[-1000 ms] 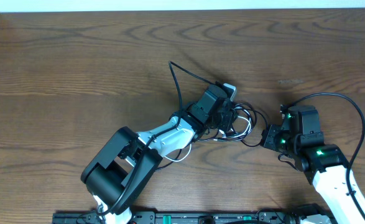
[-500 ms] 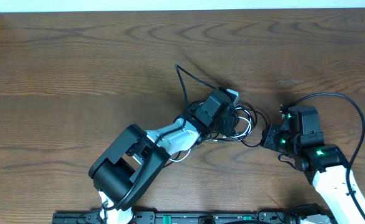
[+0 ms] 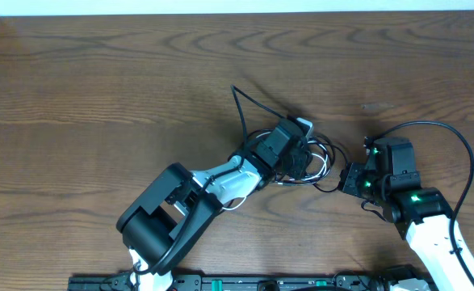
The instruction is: Untangle cables
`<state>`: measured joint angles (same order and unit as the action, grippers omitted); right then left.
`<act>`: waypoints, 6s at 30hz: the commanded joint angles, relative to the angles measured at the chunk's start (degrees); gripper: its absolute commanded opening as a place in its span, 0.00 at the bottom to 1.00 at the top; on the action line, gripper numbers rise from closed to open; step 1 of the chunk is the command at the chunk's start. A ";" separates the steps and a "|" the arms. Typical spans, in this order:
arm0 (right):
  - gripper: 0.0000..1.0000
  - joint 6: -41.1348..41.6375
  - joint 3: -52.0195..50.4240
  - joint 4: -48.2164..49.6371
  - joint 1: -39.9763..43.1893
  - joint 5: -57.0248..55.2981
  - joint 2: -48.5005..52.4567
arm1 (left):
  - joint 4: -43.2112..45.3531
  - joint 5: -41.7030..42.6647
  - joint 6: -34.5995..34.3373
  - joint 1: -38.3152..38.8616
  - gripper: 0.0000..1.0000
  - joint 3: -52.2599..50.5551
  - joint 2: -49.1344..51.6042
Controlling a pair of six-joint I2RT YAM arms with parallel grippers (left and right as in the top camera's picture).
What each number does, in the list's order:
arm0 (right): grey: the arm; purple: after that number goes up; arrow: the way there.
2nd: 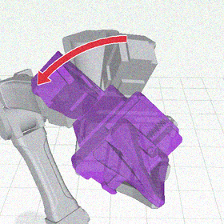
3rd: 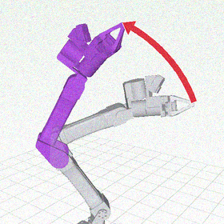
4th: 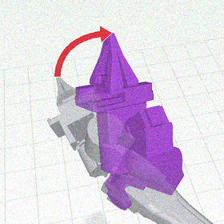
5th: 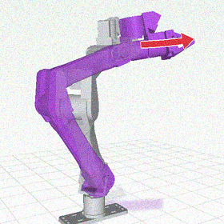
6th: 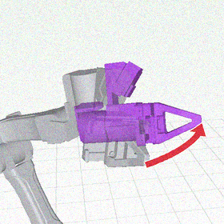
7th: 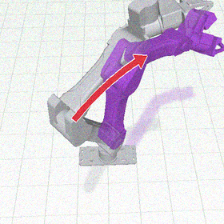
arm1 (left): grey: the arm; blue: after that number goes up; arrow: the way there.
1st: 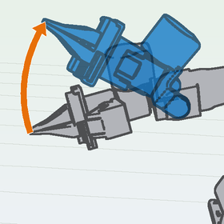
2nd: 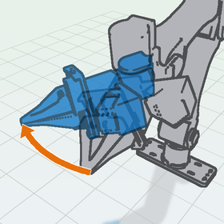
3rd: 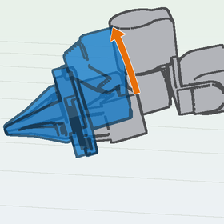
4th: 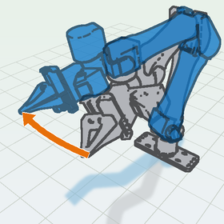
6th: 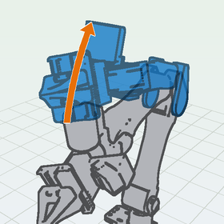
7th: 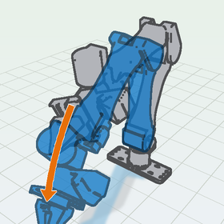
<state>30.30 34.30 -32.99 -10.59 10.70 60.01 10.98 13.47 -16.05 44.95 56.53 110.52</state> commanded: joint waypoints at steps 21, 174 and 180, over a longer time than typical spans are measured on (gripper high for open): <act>0.01 -0.61 -0.31 -1.11 -0.33 -2.29 0.00 | -1.99 -4.39 2.12 1.81 0.08 -0.70 -0.26; 0.48 -9.60 -0.37 4.07 -0.39 5.09 10.78 | -8.00 -11.61 1.44 3.23 0.08 -0.85 0.37; 0.51 -9.60 -0.37 4.04 -0.39 5.14 10.78 | -9.33 -11.50 1.40 3.23 0.08 -0.85 -1.25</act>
<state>20.82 34.22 -28.88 -10.63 15.51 70.83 3.49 3.86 -14.96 48.23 56.38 109.49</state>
